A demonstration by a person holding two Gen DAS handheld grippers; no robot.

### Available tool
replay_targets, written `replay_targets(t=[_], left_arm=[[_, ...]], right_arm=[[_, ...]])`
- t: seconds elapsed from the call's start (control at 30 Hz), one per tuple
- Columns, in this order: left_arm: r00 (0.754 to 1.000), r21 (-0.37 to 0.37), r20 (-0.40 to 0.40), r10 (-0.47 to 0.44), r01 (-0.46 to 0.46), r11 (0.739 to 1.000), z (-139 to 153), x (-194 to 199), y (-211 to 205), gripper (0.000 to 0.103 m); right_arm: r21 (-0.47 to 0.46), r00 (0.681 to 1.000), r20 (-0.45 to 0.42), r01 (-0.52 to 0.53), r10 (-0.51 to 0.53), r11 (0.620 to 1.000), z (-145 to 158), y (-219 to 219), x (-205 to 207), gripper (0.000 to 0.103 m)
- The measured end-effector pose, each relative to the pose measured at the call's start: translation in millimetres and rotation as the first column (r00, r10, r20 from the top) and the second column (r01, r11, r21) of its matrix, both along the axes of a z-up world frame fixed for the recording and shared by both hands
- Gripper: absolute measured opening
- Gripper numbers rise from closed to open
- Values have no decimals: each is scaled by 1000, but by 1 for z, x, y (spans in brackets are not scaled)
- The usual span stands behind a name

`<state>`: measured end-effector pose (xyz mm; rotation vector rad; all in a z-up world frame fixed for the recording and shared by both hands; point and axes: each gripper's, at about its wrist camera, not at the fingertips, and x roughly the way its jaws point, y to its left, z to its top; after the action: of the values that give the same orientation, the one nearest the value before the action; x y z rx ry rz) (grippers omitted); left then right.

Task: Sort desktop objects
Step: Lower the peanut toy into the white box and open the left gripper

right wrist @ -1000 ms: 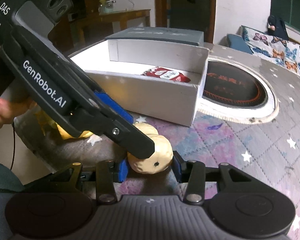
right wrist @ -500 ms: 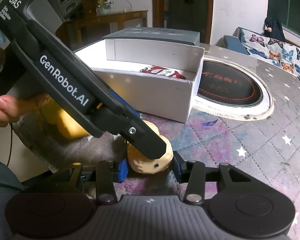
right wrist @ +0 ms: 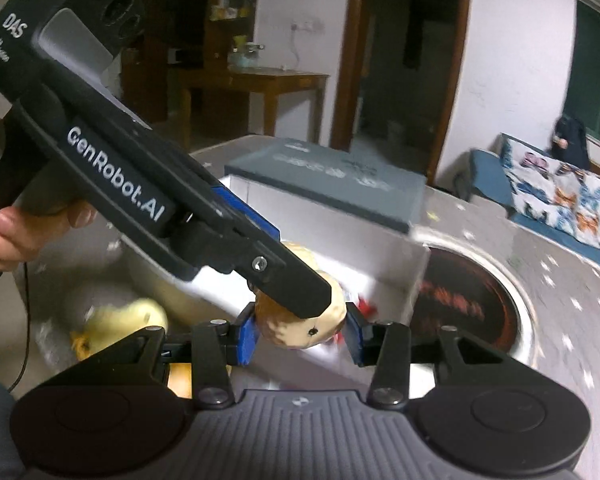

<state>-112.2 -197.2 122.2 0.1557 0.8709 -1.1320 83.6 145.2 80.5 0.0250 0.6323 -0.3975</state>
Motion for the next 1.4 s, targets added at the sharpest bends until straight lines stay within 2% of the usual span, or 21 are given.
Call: replay_targets(t=[0.1, 0.27, 0.4, 0.6, 0.77, 0.87, 1.0, 1.1, 1.27, 1.4], left_arm=[[997, 14, -48, 57, -56, 998, -12, 33, 2, 68], [986, 50, -105, 131, -127, 991, -37, 72, 5, 68], [977, 87, -138, 164, -153, 984, -54, 89, 10, 68], [969, 103, -164, 185, -170, 980, -68, 98, 19, 68], [968, 111, -155, 199, -183, 977, -70, 98, 26, 68], [969, 104, -140, 201, -188, 977, -64, 94, 33, 68], [976, 71, -110, 188, -181, 981, -50, 83, 45, 68], [981, 38, -89, 171, -168, 985, -37, 67, 56, 68], [991, 2, -50, 124, -124, 992, -21, 33, 69, 68], [997, -15, -28, 74, -75, 997, -13, 1, 77, 68]], right_arm=[[30, 999, -22, -26, 26, 999, -2, -19, 34, 44], [91, 994, -76, -69, 76, 993, -15, -28, 58, 44], [140, 989, -115, -80, 97, 987, -34, -23, 85, 44], [169, 977, -177, -89, 119, 982, -47, -9, 92, 44], [160, 972, -197, -94, 125, 983, -43, 1, 83, 47], [147, 973, -199, -91, 119, 985, -40, 11, 69, 58], [132, 980, -169, -79, 101, 988, -27, 34, 48, 62], [111, 988, -121, -78, 91, 991, -14, 52, 31, 72], [76, 993, -65, -93, 98, 993, 2, 87, -15, 82], [67, 990, -68, -123, 127, 990, 3, 101, -46, 82]])
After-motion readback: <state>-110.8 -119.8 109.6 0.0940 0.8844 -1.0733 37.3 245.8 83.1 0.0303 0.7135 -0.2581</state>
